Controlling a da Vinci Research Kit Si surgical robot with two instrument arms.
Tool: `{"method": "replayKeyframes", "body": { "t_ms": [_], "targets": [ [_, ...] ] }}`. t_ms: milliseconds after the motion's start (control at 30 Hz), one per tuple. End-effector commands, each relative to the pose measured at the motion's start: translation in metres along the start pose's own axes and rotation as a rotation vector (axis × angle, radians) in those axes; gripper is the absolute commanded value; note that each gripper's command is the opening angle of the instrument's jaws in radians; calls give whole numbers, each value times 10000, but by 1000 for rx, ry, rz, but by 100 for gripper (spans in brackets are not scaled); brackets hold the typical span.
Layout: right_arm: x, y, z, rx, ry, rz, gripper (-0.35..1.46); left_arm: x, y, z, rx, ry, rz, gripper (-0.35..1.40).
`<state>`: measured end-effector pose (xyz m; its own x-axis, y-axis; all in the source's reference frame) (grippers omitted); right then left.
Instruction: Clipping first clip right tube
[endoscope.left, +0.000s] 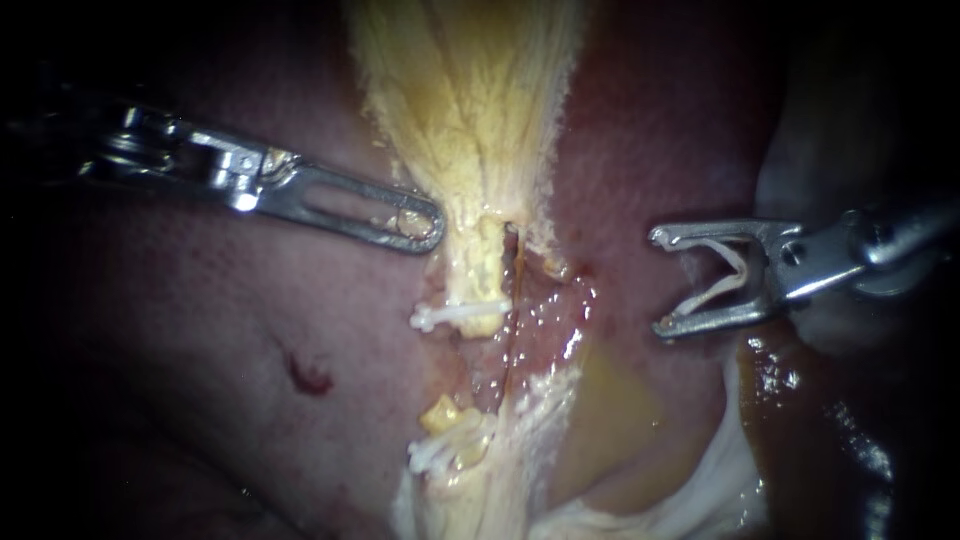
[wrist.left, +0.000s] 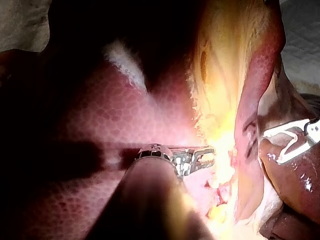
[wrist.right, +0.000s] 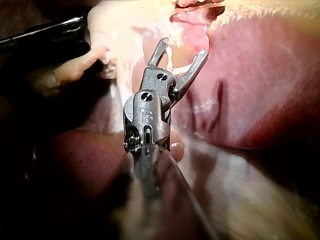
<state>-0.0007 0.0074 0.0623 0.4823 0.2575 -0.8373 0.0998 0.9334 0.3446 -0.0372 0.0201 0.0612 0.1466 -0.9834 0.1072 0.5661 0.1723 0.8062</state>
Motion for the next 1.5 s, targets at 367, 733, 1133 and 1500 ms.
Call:
{"method": "replayKeyframes", "body": {
  "t_ms": [367,733,1133,1500],
  "targets": [
    [0,0,0,0,0,1,50,-19,-9,-48,-2,-12,-11,-35],
    [0,0,0,0,0,2,50,-21,-9,-83,-2,-37,-15,-35],
    [3,-8,20,15,5,31,50,-21,-8,-84,-2,-37,-15,-35],
    [-2,-26,77,57,26,102,50,-21,-8,-83,-2,-37,-15,-35]
  ]
}}
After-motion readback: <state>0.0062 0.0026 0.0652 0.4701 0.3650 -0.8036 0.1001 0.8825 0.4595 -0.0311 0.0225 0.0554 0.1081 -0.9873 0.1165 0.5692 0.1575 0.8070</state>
